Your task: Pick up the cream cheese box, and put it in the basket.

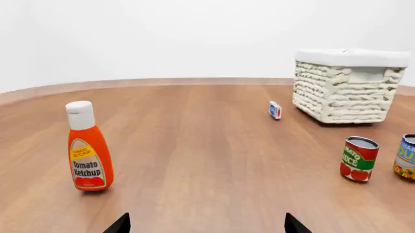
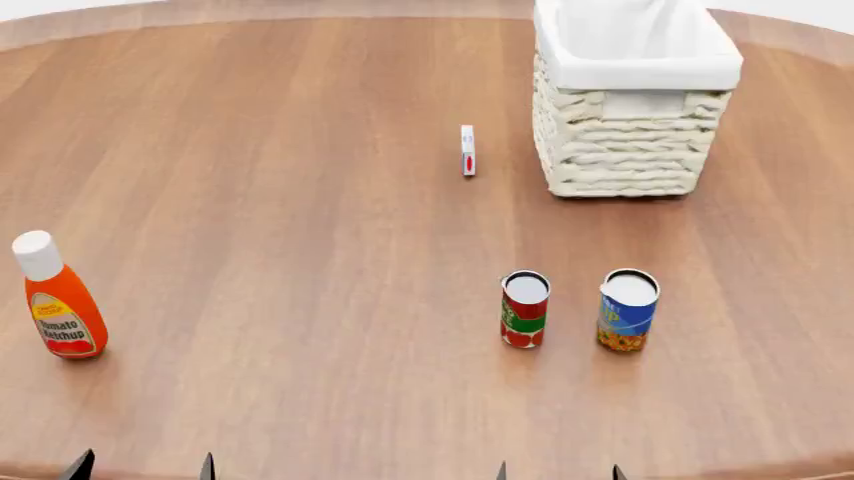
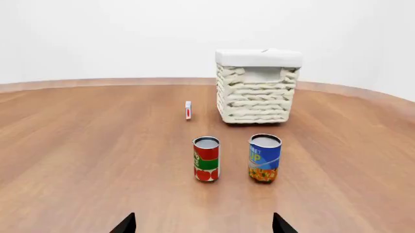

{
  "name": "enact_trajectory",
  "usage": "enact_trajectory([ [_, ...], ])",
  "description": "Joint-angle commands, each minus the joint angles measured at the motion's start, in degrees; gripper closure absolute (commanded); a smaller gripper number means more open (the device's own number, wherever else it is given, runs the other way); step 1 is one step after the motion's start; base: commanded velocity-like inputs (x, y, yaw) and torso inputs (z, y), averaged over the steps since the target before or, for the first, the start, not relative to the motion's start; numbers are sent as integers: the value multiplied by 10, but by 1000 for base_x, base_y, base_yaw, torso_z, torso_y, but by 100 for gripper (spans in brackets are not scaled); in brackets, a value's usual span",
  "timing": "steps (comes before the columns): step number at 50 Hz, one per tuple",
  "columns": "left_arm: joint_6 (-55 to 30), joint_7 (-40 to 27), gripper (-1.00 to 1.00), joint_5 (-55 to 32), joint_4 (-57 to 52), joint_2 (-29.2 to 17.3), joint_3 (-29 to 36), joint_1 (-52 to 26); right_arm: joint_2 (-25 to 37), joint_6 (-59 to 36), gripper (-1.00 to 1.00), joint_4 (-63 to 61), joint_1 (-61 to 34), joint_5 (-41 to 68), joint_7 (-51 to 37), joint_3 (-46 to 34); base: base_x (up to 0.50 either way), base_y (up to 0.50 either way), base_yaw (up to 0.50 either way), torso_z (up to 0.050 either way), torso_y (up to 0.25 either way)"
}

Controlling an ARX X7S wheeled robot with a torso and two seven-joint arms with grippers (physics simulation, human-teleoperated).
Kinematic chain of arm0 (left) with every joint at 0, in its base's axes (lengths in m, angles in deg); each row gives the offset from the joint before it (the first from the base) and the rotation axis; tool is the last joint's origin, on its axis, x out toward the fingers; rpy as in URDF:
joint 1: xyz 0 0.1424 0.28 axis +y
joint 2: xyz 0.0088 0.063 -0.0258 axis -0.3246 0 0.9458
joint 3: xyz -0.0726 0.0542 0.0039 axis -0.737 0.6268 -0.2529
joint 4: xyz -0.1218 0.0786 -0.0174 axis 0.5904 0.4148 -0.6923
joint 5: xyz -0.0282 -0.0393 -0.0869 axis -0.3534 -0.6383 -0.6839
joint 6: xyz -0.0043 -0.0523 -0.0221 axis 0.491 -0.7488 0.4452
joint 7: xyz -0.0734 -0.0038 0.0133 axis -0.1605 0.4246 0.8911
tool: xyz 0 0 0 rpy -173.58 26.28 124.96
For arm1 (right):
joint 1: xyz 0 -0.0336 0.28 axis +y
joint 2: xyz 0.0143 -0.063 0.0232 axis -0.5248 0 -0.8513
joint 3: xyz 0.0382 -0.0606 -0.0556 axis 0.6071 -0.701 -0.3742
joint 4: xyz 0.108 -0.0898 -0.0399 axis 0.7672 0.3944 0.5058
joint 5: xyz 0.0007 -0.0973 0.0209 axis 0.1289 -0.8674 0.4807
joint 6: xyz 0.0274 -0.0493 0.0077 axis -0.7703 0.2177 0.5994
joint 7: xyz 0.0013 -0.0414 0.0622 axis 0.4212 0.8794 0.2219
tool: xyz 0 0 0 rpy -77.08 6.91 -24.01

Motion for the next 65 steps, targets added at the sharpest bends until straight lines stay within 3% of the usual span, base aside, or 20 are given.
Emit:
enact_trajectory([
  [1,2,-11,-100,-9,3,-9,11,-1,9,3,-100,3,-1,9,-12,-12,0,0,0,0,0],
  [14,-10,-19,-100,-19,-16,-32,52,8,31,-19,-100,-22,2,11,-39,-40,0,0,0,0,0],
  [19,-48,-13,-100,-49,-89,-38,54,24,39,5,-100,-79,15,-22,-72,-44,0,0,0,0,0],
  [38,-75,-40,-100,-72,-388,-72,57,108,69,-94,-100,-425,92,-40,-70,-78,0,0,0,0,0],
  [56,-69,-68,-100,-109,-488,-84,36,134,84,-87,-100,-473,106,-38,-80,-92,0,0,0,0,0],
  [65,-63,-72,-100,-104,-470,-90,42,129,90,-83,-100,-469,105,-34,-85,-97,0,0,0,0,0],
])
